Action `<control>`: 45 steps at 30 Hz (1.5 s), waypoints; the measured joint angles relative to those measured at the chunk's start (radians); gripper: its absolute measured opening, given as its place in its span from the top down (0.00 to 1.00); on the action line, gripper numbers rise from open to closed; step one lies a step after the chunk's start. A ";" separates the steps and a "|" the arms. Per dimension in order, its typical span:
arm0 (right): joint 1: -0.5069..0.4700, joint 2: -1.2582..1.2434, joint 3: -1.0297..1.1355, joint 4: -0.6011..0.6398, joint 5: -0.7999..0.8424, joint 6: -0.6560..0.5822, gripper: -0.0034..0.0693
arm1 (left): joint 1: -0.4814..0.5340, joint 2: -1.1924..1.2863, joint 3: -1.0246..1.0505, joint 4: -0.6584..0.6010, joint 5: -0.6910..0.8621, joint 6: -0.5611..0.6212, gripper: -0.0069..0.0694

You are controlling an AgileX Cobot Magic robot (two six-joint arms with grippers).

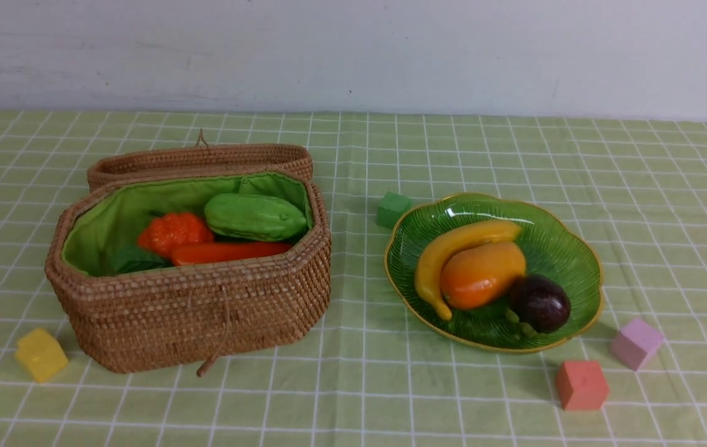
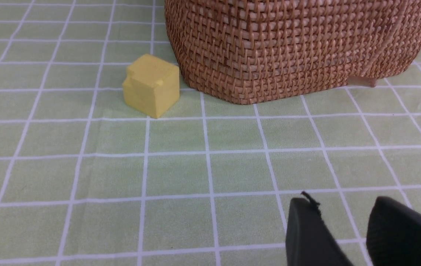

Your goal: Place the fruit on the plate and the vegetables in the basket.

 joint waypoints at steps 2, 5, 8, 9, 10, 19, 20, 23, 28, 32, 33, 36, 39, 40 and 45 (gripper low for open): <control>0.000 0.001 0.000 0.000 0.000 0.000 0.97 | 0.000 0.000 0.000 0.000 0.000 0.000 0.60; 0.000 0.000 0.000 0.000 0.001 0.000 0.97 | 0.000 0.000 0.000 0.000 0.000 0.000 0.60; 0.000 -0.021 0.001 -0.028 0.001 -0.052 0.96 | 0.000 0.000 0.000 0.000 0.000 0.000 0.60; 0.000 -0.031 0.002 -0.057 0.001 -0.086 0.96 | 0.000 0.000 0.000 0.000 0.000 0.000 0.60; 0.000 -0.048 0.007 -0.096 -0.005 -0.123 0.96 | 0.000 0.000 0.000 0.000 0.000 0.000 0.60; -0.100 -0.403 0.432 -0.201 -0.365 -0.179 0.95 | 0.000 0.000 0.000 0.000 0.000 0.000 0.60; -0.139 -0.492 0.576 -0.200 -0.434 -0.158 0.95 | 0.000 0.000 0.000 0.000 0.000 0.000 0.60; -0.202 -0.637 0.792 -0.196 -0.508 -0.117 0.95 | 0.000 0.000 0.000 0.000 0.000 0.000 0.60; -0.302 -0.842 1.113 -0.185 -0.637 -0.076 0.95 | 0.000 0.000 0.000 0.000 0.000 0.000 0.60; -0.371 -0.974 1.300 -0.176 -0.793 -0.075 0.95 | 0.000 0.000 0.000 0.000 0.000 0.000 0.60; -0.376 -0.986 1.316 -0.174 -0.803 -0.075 0.94 | 0.000 0.000 0.000 0.000 0.000 0.000 0.60; -0.406 -1.032 1.416 -0.144 -0.830 -0.076 0.94 | 0.000 0.000 0.000 0.000 0.000 0.000 0.60; -0.407 -1.035 1.421 -0.124 -0.860 -0.097 0.93 | 0.000 0.000 0.000 0.000 -0.001 0.000 0.60; -0.407 -1.035 1.422 -0.117 -0.863 -0.117 0.93 | 0.000 0.000 0.000 0.000 -0.001 0.000 0.60; -0.407 -1.035 1.424 -0.099 -0.870 -0.148 0.92 | 0.000 0.000 0.000 0.000 -0.001 0.000 0.60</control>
